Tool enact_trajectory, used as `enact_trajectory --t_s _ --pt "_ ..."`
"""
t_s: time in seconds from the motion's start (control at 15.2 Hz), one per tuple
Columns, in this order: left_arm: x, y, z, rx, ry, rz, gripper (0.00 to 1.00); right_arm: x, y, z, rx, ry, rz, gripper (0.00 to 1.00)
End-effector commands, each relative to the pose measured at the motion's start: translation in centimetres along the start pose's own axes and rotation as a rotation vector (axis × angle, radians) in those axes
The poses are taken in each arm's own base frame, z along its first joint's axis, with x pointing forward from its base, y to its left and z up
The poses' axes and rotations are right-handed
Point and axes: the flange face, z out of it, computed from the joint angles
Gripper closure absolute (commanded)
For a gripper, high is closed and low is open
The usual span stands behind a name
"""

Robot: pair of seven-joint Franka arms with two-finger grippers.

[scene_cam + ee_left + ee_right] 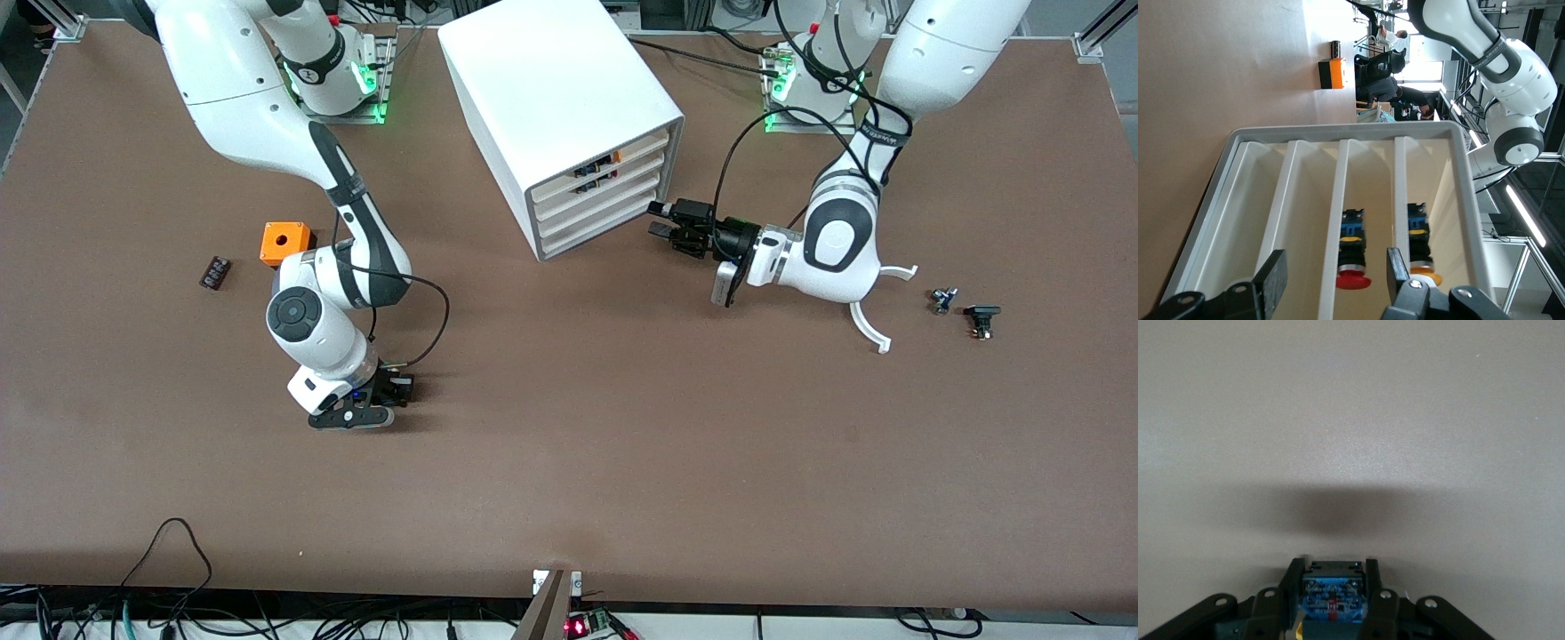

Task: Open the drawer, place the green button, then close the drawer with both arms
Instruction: 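Pull the drawer open with the left gripper while the right gripper carries the button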

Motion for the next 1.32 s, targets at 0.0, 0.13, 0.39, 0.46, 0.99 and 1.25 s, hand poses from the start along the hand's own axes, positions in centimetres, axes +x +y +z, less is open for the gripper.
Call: enact_trajectory --t_s 0.0,0.13,0.39,0.46,0.99,1.25 --pt "-0.8 -2.9 0.9 -0.025 0.015 0.041 0.35 0.3 -0.3 0.0 0.010 0.002 0.000 1.00" --pt "-1.1 -3.8 1.9 0.004 0.007 0.071 0.36 0.7 -0.4 -0.4 0.008 0.007 -0.010 1.00" --pt "-2.4 -5.9 4.9 0.003 -0.009 0.082 0.40 2.7 -1.5 -3.0 0.004 -0.098 0.000 1.00" --pt "-2.7 -6.4 5.7 -0.005 -0.011 0.090 0.40 2.9 -1.7 -3.4 0.002 -0.117 0.004 1.00" --pt "-6.5 -8.3 9.9 -0.026 -0.021 0.080 0.80 4.5 -4.1 -8.4 -0.041 -0.226 0.242 1.00" --pt "-7.3 -8.5 10.6 -0.035 -0.030 0.082 1.00 4.7 -6.4 -10.4 -0.057 -0.231 0.371 1.00"
